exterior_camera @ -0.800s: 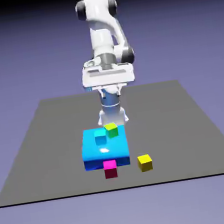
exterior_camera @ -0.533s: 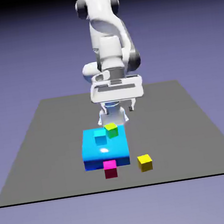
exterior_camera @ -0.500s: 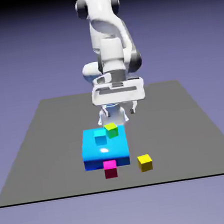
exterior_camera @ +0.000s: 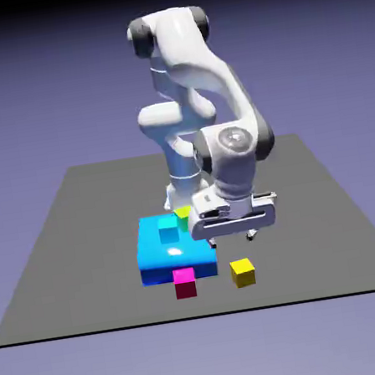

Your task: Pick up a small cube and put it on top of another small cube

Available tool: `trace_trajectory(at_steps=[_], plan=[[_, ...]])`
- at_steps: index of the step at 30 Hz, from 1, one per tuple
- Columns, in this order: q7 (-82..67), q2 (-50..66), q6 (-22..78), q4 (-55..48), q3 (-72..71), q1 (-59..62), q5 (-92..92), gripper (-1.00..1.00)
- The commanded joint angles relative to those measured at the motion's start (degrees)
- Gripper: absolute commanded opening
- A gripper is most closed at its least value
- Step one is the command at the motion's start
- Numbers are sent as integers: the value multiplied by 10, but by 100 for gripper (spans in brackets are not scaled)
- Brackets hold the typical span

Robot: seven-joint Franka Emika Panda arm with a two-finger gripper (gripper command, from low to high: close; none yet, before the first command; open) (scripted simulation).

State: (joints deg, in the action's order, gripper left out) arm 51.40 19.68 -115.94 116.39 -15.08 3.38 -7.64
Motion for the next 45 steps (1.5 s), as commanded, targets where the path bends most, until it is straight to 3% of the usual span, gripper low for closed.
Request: trace_trajectory(at_steps=[1,13,19,20,25,45], plan=[[4,21,23,-18,-6,2,-3,0],[46,269,298,-229,-77,21,-39,0],[53,277,208,-145,-70,31,-51,0],[53,277,208,-145,-70,31,-51,-100],[46,269,297,-228,-77,21,-39,-100],[-281,-140,141,184,62,-115,-295,-100]])
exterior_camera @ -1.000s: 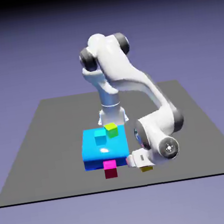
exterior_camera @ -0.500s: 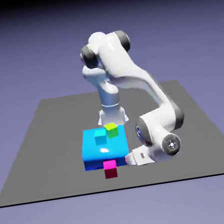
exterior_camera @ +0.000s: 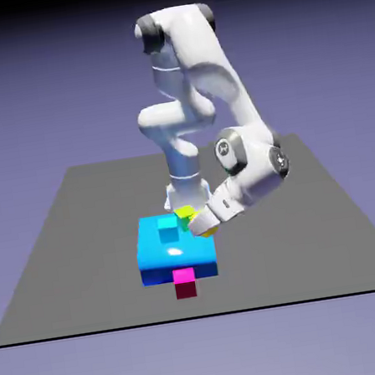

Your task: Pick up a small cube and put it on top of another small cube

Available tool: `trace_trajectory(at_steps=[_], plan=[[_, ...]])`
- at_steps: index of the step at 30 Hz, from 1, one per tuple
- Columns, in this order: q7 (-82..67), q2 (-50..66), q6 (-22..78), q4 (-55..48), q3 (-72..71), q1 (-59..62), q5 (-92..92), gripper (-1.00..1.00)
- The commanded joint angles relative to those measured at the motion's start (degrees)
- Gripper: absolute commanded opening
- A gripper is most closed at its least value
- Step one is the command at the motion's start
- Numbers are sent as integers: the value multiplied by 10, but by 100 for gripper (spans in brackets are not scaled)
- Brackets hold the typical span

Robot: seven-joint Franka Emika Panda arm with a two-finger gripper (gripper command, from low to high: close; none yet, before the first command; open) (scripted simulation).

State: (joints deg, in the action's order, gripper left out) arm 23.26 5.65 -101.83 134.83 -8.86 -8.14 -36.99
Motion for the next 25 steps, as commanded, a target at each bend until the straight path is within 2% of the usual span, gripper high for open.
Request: trace_trajectory(at_steps=[1,12,18,19,25], plan=[[-16,-21,-8,21,7,-7,-14,-100],[-187,-234,-90,237,80,-78,-148,-100],[-126,-160,-176,257,120,-33,-248,-100],[-126,-160,-176,257,120,-33,-248,100],[-187,-234,-90,237,80,-78,-148,100]])
